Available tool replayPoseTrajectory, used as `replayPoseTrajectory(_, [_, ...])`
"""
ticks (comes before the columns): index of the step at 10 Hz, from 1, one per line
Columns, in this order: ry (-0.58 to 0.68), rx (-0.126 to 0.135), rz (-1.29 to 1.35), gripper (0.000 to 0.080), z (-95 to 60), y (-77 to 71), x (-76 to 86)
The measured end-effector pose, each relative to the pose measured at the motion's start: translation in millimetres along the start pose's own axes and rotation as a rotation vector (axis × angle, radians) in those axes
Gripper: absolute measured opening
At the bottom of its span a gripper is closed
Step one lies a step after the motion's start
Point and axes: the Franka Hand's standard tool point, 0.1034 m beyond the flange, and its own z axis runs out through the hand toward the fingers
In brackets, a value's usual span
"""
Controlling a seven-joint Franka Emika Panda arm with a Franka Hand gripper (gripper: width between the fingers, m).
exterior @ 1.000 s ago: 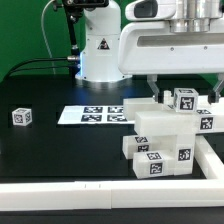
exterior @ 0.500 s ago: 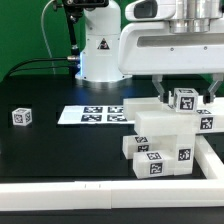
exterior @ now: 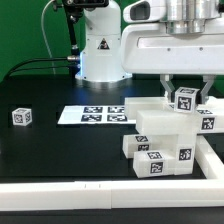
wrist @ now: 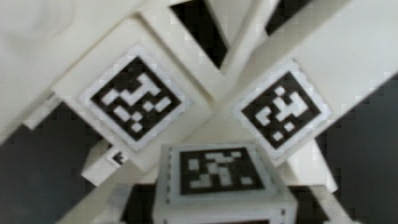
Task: Assemble chair
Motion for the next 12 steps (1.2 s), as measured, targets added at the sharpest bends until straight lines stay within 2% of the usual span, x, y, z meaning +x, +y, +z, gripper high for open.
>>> replayPoseTrajectory(5, [-0.004,0.039,0.501,0.0278,0.5,-2.2,1.7])
replayPoseTrajectory(7, [-0.01,0.045,0.54,0.0278,0.4,-2.9,1.6])
replayPoseTrajectory(9, [-0.011,0.044,0.522,0.0521,0.9,-2.9,1.2])
replayPoseTrajectory(10, [-0.011,0.042,0.462,0.0521,0.8,-2.4,1.3])
replayPoseTrajectory(11, [-0.022,0.027,0.294,0.0622,-1.7,-0.9,3.7])
replayPoseTrajectory(12, [-0.039,0.017,0.104,0.0641,-5.5,-2.2,5.7])
